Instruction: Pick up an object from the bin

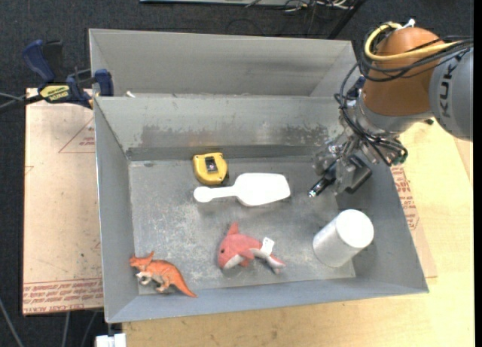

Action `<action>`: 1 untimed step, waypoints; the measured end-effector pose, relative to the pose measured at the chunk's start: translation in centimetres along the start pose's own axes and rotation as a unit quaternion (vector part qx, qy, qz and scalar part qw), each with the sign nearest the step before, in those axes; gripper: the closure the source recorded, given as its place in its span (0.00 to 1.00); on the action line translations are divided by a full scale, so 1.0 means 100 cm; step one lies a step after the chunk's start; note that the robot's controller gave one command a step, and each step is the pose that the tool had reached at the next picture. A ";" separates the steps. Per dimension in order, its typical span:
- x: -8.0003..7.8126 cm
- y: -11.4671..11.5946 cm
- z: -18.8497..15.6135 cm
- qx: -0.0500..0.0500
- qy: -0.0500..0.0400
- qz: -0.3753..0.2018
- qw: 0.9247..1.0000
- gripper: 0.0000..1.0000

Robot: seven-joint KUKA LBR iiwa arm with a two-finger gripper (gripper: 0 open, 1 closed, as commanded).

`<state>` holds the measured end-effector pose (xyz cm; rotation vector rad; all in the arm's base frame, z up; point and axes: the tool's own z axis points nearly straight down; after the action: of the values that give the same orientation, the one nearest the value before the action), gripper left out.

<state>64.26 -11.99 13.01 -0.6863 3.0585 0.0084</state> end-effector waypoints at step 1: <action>0.007 0.007 -0.068 0.001 -0.001 0.001 1.000 1.00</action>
Offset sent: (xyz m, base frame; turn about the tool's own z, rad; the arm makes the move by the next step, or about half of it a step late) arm 0.0043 0.0076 0.1342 -0.0264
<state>63.30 -11.64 19.83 -0.6836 3.0563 0.0062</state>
